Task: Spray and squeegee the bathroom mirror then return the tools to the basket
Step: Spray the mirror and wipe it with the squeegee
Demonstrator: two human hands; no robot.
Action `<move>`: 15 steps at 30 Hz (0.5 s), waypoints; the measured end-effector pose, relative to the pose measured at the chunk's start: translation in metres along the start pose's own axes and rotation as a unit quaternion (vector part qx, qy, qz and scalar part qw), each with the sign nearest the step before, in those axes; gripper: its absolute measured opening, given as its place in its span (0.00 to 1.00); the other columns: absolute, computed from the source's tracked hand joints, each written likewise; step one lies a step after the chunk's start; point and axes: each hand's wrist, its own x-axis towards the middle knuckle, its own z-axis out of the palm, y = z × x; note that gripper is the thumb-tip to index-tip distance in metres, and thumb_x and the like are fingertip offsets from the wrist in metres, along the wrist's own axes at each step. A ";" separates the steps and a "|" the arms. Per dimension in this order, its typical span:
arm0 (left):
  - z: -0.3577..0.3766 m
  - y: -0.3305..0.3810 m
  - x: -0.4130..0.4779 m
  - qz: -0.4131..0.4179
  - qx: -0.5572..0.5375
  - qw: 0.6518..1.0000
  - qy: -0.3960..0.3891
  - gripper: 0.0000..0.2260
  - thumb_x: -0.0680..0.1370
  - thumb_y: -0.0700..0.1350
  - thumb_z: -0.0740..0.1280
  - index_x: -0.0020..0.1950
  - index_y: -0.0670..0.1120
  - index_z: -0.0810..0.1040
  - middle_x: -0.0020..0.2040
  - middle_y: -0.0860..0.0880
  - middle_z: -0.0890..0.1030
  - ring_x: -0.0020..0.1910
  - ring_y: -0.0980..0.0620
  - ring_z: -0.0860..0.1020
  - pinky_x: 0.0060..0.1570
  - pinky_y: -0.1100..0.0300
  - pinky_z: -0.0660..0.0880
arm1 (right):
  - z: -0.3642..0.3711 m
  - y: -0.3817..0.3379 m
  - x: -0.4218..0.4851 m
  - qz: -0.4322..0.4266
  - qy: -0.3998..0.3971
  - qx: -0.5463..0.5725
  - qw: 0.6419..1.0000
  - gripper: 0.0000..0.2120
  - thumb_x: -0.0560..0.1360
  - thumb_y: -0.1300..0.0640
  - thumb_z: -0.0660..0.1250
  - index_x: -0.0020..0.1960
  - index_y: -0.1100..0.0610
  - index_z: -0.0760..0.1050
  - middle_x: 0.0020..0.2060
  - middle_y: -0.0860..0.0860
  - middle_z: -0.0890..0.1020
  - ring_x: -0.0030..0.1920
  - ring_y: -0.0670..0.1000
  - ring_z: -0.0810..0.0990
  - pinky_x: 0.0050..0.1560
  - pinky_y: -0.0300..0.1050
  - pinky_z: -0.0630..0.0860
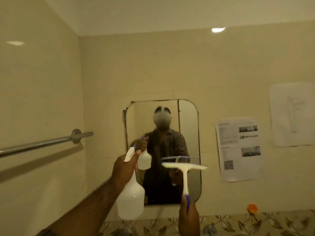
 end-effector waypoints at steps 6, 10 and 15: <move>0.017 0.031 0.011 0.013 -0.116 0.993 -0.021 0.13 0.75 0.58 0.68 0.48 0.49 0.82 0.39 0.47 0.85 0.40 0.50 0.83 0.41 0.61 0.77 | -0.036 -0.140 0.069 -0.211 -0.051 0.078 0.973 0.14 0.81 0.44 0.59 0.53 0.52 0.76 0.42 0.53 0.83 0.42 0.49 0.83 0.44 0.43 0.81; 0.028 0.038 0.014 0.022 -0.112 0.993 -0.018 0.13 0.77 0.57 0.65 0.46 0.49 0.81 0.38 0.46 0.83 0.39 0.49 0.81 0.41 0.59 0.77 | -0.042 -0.183 0.100 -0.234 -0.031 0.081 0.968 0.17 0.82 0.44 0.57 0.50 0.56 0.76 0.44 0.63 0.81 0.45 0.62 0.82 0.50 0.57 0.81; 0.041 0.035 0.016 0.029 -0.053 0.998 -0.008 0.16 0.77 0.58 0.64 0.49 0.46 0.79 0.41 0.46 0.82 0.40 0.50 0.80 0.37 0.59 0.77 | -0.036 -0.191 0.119 -0.214 -0.020 0.021 0.976 0.23 0.76 0.35 0.56 0.56 0.53 0.74 0.48 0.53 0.82 0.51 0.57 0.82 0.56 0.59 0.80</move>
